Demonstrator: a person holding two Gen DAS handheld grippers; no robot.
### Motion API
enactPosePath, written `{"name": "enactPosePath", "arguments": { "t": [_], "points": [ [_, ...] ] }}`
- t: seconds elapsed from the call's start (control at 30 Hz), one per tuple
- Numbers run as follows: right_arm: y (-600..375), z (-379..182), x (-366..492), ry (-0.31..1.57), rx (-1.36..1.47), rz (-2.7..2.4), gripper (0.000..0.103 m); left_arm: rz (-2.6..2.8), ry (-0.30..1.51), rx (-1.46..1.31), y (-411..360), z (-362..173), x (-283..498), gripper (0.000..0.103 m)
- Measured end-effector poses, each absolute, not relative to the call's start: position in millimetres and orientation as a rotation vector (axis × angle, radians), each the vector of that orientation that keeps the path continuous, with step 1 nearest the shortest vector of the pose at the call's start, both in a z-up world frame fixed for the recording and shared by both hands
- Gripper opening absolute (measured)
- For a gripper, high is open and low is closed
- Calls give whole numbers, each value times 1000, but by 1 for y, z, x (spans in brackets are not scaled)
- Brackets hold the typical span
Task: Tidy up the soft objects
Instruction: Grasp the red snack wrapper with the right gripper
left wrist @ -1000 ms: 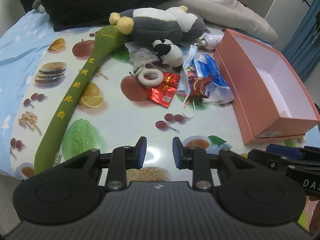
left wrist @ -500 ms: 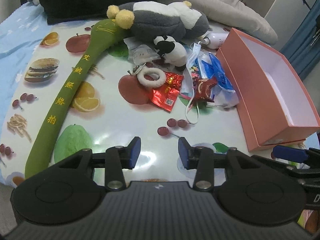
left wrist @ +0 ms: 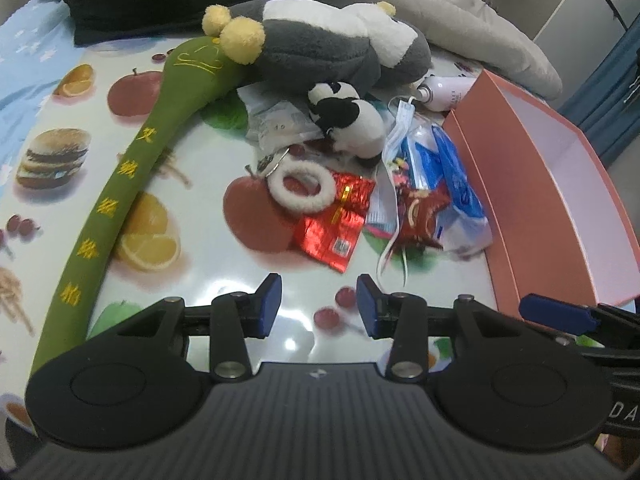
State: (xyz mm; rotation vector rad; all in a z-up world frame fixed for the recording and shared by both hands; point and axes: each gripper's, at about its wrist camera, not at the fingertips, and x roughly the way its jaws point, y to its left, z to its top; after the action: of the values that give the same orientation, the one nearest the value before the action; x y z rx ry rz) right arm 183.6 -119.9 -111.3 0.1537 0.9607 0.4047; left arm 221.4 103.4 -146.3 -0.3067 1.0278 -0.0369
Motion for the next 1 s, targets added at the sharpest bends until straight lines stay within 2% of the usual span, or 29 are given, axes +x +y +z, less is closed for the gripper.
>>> {"name": "enactPosePath", "arguments": {
  "t": [0.2,0.3,0.73,0.83,0.87,0.93,1.0],
  "points": [
    [-119,-127,216,964,164,368,61,-42,1032,-326,102,-156,251,47],
    [-118,-143,229,989,164,349,51,-34,1041,-312,100,-163,267,47],
    [-106,-176,266,1025,158,333,45,37,1056,-340,102,-194,317,47],
    [-105,-185,274,1063,165,327,37,50,1062,-349,102,-198,323,45],
    [-105,-187,276,1071,171,331,33,50,1061,-353,102,-198,324,43],
    [-105,-189,279,1082,178,339,30,48,1061,-347,101,-199,325,26],
    [-106,-190,279,1089,187,343,29,51,1058,-336,101,-198,324,17]
  ]
}}
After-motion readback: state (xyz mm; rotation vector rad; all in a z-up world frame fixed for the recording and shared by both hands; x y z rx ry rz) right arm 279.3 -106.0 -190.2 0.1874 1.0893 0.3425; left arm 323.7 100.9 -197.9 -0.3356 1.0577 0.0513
